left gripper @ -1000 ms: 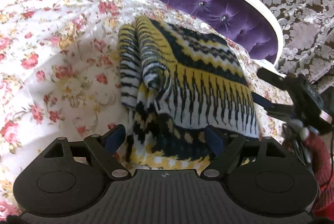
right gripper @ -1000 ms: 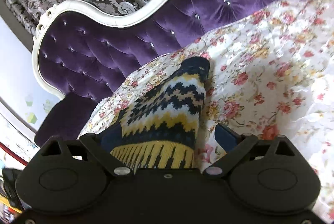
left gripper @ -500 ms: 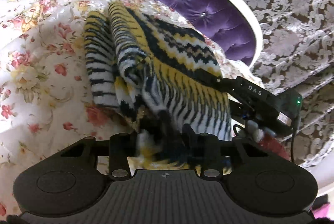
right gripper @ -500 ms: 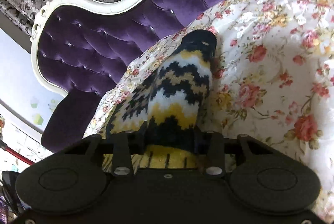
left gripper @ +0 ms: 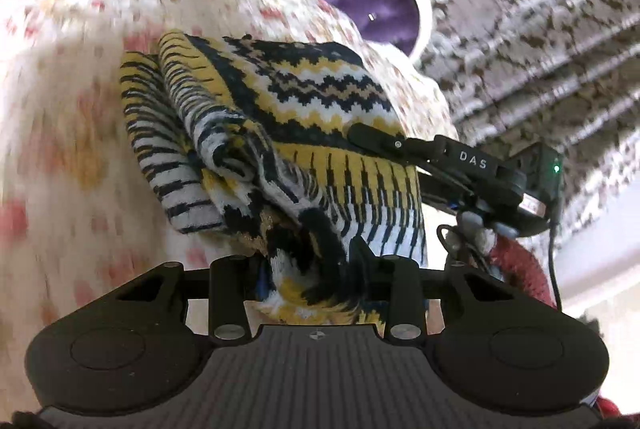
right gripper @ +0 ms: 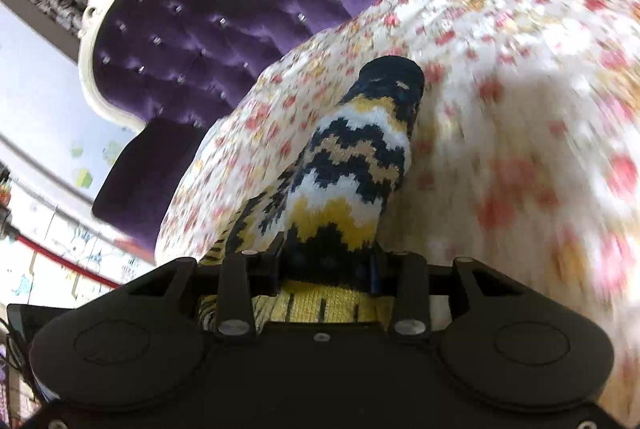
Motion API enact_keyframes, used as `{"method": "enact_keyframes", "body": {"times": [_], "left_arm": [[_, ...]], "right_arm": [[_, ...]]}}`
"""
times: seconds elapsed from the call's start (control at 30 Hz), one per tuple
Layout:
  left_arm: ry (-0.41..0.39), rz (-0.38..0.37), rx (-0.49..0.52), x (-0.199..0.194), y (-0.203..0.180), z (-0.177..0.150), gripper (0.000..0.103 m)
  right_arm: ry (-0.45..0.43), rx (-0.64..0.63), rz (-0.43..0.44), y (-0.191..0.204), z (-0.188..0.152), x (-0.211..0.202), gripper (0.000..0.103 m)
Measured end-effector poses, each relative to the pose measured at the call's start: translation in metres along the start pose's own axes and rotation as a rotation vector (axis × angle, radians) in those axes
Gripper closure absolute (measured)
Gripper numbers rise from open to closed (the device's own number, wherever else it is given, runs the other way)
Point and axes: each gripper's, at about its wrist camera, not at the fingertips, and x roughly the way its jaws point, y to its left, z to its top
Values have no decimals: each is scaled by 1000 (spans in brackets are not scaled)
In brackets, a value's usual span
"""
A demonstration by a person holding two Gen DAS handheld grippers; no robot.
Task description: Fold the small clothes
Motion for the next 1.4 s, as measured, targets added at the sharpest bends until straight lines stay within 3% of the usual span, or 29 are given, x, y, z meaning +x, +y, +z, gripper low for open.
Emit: {"method": "enact_keyframes", "body": {"times": [0.17,0.4,0.6,0.67,0.8,0.9,1.07,1.23,1.4], "left_arm": [[25,15,29,-14,-19,-50,65],[-35,164,93,-26,-27,-96,65],[-102,246,86,-36,-23,-121,57],[-128,285,126,-39,-30,-127,54],[-190,337,178,-49,-45,-141,37],[-250,359,222,-61,-56,-149,24],[-353,408,307,-73,-78,-138,13],[-391,431,390,-64,-89,-103,12],[-401,500,427,-37,-82,-65,12]], "right_arm": [[4,-13,24,13,-44,-34,54],[-16,-25,-32,11,-79,-51,48],[-66,-52,-102,8,-95,-65,38],[-94,-82,-137,10,-99,-72,28],[-157,-129,-173,15,-106,-88,20],[-215,-166,-190,20,-111,-105,4],[-286,-189,-234,24,-114,-125,0],[-299,-212,-339,24,-112,-124,0],[-293,-243,-365,27,-109,-118,0]]}}
